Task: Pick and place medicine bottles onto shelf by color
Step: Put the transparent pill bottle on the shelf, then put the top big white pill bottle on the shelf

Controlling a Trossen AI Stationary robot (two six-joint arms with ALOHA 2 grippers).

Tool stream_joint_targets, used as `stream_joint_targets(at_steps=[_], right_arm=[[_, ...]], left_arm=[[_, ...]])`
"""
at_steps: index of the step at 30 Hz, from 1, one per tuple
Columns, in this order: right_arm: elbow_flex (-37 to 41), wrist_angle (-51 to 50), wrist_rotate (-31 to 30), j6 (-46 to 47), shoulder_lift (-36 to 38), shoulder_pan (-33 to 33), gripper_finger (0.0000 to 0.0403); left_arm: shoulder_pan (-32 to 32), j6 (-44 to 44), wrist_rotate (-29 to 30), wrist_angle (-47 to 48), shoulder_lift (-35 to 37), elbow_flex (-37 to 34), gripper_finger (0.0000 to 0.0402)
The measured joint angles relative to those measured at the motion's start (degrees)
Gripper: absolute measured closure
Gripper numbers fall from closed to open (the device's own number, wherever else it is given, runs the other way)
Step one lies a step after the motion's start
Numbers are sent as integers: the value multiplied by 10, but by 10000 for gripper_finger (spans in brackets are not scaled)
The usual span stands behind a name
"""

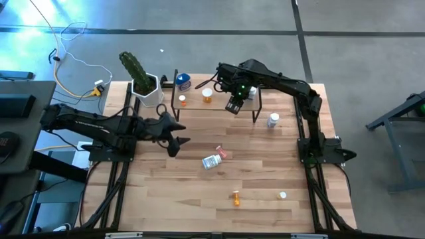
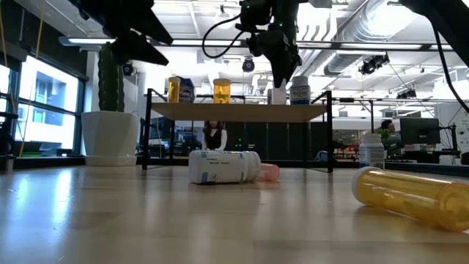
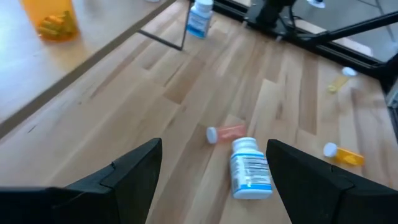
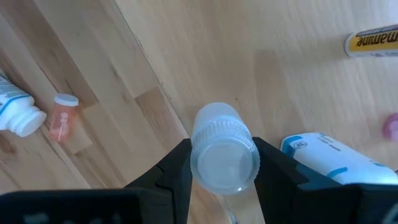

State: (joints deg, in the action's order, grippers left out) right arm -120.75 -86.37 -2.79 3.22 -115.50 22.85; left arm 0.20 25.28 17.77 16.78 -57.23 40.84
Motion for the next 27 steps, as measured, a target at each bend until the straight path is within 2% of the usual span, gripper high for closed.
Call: stream_joint_targets(at_steps=[6,11,17,27], right_arm=[[1,1,-3,12,0,0,268],[2,14,-49,9,0,-1,237],[-11,17,-55,14,-1,0,204],[-62,17,-60,25,-1,0,199]], left_arm=[[-7,0,7,-3,0,0,122],[-7,0,8,-3,0,0,122],[-7,0,-2,-3,0,0,122],[-7,0,-6,-3,0,0,122]])
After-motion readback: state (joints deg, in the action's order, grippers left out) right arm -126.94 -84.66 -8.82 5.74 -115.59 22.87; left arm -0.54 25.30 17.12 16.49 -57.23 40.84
